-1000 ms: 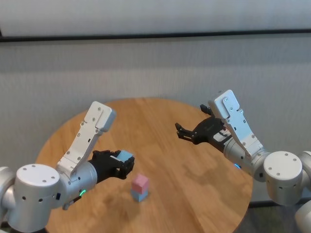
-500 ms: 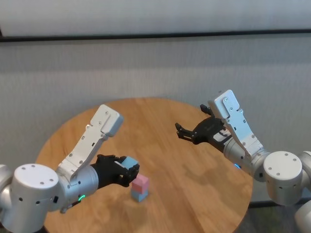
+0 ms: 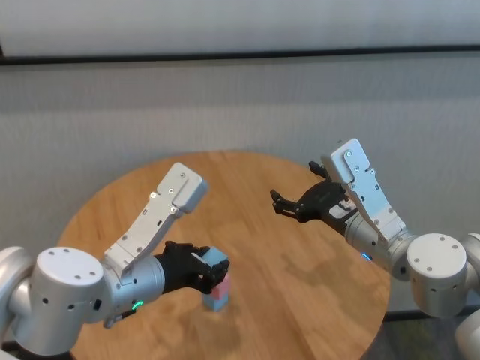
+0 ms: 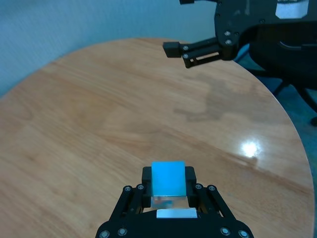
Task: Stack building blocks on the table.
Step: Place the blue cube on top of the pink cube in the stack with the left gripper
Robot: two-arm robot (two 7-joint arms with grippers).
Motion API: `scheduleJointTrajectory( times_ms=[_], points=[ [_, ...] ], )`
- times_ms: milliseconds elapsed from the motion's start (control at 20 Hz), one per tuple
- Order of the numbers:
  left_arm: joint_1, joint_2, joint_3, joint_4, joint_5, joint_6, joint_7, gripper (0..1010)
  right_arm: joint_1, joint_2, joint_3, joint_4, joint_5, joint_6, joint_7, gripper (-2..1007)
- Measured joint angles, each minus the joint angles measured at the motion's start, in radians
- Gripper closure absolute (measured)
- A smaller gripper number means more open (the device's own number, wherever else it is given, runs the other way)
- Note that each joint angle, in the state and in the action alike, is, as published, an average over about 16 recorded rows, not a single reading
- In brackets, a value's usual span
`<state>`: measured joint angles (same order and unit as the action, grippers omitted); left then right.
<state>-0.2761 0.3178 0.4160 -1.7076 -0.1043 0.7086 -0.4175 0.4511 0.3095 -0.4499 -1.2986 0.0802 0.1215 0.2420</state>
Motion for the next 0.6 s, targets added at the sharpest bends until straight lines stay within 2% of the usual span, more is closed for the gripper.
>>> scheduleJointTrajectory(
  times_ms=[600],
  points=[
    [-0.015, 0.009, 0.031, 0.010, 0.007, 0.024, -0.019, 606, 0.000, 0.000, 0.000, 0.000, 0.000, 0.000, 0.000, 4]
  ],
)
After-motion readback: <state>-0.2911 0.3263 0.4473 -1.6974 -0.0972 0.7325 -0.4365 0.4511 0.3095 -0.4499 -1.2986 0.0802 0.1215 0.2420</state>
